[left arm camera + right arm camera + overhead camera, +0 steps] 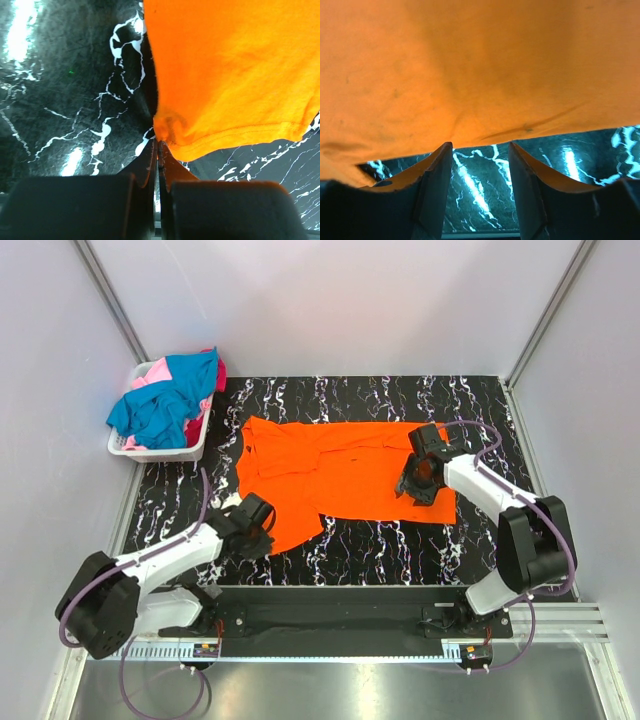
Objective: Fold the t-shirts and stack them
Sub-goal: Fold the tshirt
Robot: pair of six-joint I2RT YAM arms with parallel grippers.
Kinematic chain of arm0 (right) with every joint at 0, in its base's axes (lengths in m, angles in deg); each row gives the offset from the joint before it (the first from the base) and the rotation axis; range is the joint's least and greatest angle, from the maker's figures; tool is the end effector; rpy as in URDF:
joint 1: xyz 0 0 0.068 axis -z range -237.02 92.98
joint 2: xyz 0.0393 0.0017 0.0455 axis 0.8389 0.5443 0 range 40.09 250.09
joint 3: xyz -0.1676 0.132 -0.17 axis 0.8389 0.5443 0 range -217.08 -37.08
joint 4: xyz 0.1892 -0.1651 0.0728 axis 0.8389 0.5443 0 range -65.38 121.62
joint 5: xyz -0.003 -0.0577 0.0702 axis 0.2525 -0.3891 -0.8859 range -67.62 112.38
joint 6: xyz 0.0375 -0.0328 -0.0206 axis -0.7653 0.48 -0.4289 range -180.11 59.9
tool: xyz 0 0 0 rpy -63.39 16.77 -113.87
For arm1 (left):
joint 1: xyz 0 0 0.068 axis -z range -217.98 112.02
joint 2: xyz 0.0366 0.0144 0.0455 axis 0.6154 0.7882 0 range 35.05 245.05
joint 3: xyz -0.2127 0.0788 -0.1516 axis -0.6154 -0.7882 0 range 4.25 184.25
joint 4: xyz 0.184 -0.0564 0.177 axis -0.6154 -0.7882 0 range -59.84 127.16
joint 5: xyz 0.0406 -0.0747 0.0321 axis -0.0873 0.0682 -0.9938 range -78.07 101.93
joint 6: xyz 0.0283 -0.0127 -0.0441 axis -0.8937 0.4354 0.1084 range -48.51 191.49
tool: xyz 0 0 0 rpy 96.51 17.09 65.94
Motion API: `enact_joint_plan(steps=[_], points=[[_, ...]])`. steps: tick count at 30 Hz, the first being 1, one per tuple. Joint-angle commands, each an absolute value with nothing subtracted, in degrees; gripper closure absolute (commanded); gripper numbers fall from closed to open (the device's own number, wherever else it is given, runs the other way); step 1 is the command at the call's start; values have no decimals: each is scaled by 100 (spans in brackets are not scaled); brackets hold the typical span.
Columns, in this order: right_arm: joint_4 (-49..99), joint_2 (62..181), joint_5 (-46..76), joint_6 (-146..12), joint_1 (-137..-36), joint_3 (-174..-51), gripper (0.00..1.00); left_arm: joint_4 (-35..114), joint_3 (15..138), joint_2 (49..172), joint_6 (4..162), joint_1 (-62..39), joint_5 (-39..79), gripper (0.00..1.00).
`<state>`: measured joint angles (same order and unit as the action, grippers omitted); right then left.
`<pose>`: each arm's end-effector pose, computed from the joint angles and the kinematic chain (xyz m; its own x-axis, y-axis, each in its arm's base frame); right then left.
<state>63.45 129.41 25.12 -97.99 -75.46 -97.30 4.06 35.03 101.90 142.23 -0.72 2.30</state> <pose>0.2863 0.0938 0.2092 -0.8773 0.3542 -0.3238 0.3041 0.9323 0.1959 0.1536 -0.1093 0.1586 -0.7641 -0.5882 -0.2650 -0.5210 0.8049 -0.2841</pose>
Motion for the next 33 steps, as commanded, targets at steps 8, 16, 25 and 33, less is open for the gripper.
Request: enact_joint_plan(steps=[8,16,25,33], points=[[6698,12061,3688,-10879,-6977,-9219,46,-282,3835,9456,14250,-45,-450,100],[6698,11902,3187,-11257,-6370,-8630,49,-397,3967,9367,14171,-45,-538,100],[6698,11594,3477,-11513,-5949,-8278,50,-511,4011,9209,14118,-45,-635,100],[6453,12191,3179,-11206,-5509,-8401,52,-529,4072,9183,14101,-45,-679,100]])
